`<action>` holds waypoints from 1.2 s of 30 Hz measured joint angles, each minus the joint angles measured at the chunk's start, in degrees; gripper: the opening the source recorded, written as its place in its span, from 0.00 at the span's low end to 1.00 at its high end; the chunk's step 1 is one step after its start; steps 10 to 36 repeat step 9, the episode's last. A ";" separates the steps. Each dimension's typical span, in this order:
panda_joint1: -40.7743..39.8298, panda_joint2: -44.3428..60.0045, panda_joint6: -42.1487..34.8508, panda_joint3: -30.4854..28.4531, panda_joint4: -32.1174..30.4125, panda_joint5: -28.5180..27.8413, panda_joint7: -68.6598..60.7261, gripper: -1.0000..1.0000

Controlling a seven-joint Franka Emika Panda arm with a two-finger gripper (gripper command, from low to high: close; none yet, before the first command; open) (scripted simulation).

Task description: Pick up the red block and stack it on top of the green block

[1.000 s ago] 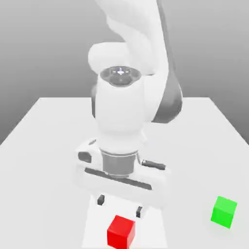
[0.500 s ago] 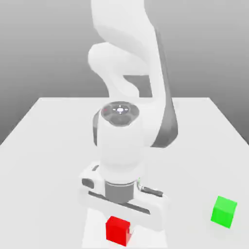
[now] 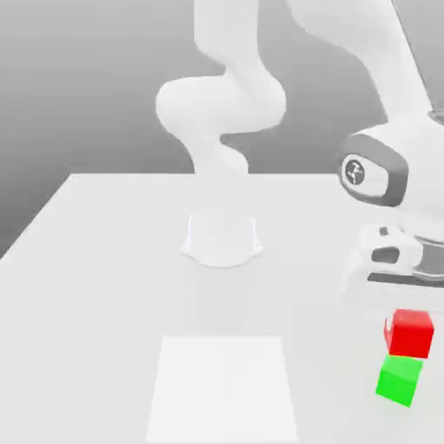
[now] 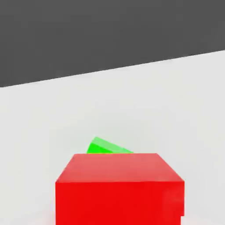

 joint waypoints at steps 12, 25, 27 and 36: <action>-0.05 -0.70 -0.67 0.24 -0.03 0.55 -0.33 1.00; -0.05 -0.70 -0.67 0.24 -0.03 0.55 -0.33 1.00; -0.05 -0.70 -0.67 0.24 -0.03 0.55 -0.33 1.00; -0.05 -0.70 -0.67 0.24 -0.03 0.55 -0.33 1.00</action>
